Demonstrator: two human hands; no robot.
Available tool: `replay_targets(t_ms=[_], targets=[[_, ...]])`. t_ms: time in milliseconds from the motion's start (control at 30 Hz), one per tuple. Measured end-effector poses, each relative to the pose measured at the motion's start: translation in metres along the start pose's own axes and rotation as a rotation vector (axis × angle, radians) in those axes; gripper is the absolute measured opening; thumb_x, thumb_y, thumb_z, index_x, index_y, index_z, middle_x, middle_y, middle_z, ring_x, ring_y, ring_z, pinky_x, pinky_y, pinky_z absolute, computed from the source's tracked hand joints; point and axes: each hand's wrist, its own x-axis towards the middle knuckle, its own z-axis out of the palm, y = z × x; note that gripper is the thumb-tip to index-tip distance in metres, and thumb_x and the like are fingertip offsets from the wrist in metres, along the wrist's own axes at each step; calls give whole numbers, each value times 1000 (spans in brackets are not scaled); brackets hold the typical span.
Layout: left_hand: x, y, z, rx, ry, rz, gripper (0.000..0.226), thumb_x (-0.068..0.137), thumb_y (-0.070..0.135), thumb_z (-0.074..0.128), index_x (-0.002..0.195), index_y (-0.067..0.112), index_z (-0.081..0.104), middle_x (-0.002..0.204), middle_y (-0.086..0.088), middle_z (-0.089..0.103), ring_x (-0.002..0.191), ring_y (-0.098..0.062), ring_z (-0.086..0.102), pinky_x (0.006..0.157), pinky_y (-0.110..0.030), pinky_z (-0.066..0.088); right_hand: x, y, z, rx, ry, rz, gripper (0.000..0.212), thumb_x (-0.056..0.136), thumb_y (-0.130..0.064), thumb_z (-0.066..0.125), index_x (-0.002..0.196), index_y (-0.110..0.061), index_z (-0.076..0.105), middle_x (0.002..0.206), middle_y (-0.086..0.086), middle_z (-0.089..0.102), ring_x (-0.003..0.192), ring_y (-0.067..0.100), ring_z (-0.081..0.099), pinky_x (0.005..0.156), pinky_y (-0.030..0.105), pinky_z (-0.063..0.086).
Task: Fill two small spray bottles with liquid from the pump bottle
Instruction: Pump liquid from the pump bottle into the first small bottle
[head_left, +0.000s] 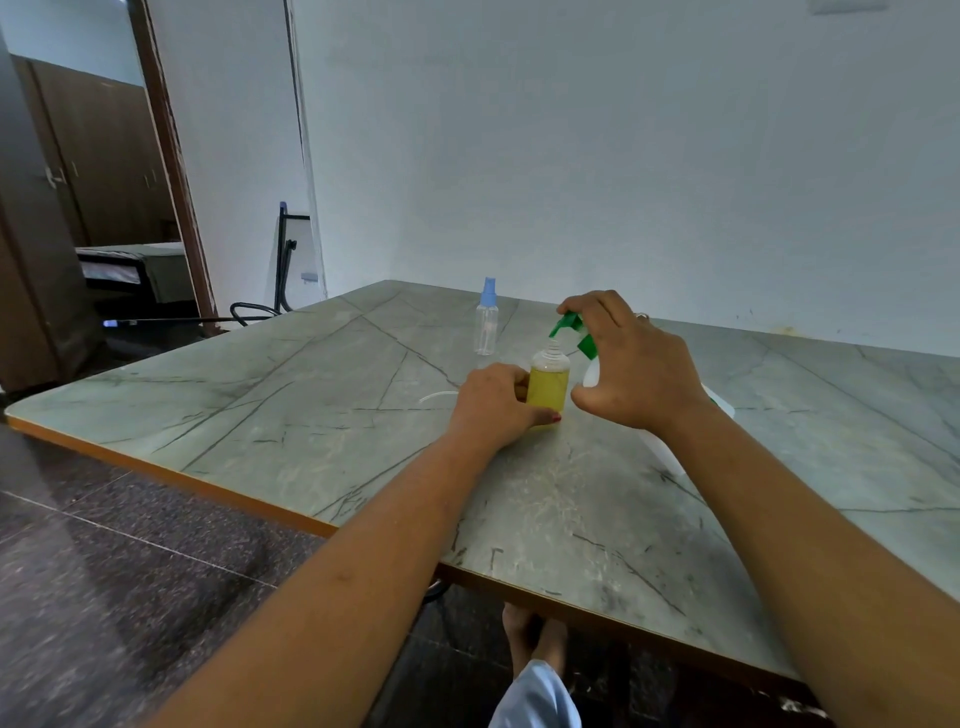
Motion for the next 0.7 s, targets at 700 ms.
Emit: replay_targets(t_ms=[700], targets=[[1,1,1,20,0,-12,67,74,45,74,129,13,54,123,-4,62,108,-17,59,94,-29,46,0,0,-1,-9,-46,14,72,63,-34,74,127,-25,43,123,-5,45,83,16,54,59,24,39]])
